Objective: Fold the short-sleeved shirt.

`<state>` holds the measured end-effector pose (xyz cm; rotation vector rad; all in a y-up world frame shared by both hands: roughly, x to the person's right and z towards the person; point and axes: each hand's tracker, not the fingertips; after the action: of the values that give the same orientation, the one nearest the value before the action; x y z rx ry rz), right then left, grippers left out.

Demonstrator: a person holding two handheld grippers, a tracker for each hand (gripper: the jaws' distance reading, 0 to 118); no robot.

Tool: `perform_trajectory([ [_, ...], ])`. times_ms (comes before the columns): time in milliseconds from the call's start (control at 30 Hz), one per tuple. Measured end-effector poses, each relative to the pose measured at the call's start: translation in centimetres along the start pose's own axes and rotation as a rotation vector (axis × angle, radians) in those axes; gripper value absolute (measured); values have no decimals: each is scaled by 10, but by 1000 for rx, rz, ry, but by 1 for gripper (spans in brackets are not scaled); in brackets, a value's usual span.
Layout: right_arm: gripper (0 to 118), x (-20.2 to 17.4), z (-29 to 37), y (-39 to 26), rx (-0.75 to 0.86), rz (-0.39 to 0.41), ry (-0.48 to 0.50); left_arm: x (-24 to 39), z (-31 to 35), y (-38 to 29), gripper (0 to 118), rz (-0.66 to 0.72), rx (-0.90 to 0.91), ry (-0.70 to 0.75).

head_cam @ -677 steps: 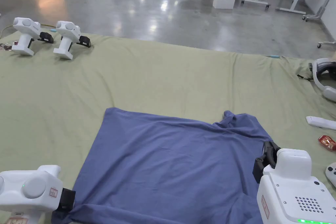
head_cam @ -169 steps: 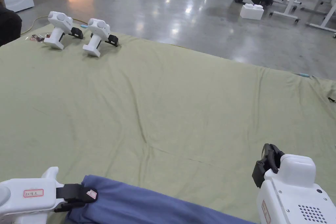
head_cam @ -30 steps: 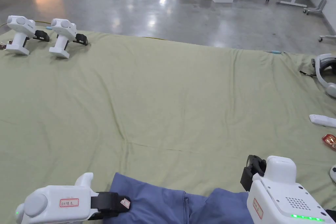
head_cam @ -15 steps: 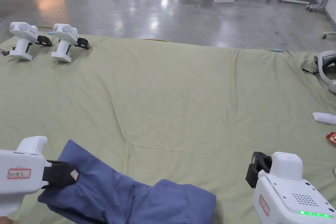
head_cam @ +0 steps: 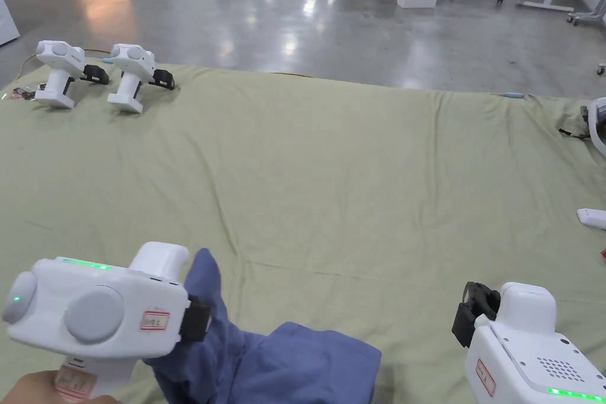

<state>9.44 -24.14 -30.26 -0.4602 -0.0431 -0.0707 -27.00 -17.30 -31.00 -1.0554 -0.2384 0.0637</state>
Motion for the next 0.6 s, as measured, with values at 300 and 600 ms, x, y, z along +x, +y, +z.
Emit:
perform_trajectory([
  [300,8,1,0,-5,-18,-5,-6,73,-56,-10,19,-40,-84,-69],
  [600,8,6,1,-9,-36,-6,-23,120,-130,-23,19,33,-182,-82],
])
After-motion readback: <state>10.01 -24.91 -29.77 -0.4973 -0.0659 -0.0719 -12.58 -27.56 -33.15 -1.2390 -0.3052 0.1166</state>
